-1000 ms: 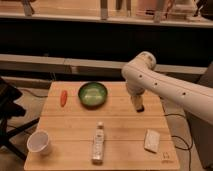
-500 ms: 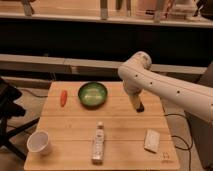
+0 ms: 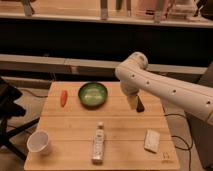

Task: Push the ceramic bowl across the table

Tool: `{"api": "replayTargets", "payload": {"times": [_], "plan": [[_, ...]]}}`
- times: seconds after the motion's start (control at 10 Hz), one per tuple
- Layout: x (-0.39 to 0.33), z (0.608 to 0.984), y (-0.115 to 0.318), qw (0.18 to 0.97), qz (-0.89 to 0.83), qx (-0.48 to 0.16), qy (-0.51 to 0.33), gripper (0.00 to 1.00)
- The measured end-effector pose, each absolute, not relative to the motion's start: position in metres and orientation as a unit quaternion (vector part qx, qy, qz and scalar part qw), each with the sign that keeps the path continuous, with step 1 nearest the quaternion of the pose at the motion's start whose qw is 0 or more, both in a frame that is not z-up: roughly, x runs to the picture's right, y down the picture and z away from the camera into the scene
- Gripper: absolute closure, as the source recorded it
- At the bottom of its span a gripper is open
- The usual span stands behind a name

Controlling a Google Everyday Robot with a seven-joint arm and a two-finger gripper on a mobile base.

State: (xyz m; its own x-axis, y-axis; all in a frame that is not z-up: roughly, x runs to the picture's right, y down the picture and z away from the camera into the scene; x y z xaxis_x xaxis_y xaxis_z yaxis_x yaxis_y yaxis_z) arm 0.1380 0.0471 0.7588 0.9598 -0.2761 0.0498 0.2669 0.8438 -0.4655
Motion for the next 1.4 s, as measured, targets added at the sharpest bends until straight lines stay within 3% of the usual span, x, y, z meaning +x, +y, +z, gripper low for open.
{"api": "replayTargets", "payload": {"times": [1.4], "plan": [[0.116,0.780,0.057,0.957,-0.138,-0.256,-0.017,0.20]]}}
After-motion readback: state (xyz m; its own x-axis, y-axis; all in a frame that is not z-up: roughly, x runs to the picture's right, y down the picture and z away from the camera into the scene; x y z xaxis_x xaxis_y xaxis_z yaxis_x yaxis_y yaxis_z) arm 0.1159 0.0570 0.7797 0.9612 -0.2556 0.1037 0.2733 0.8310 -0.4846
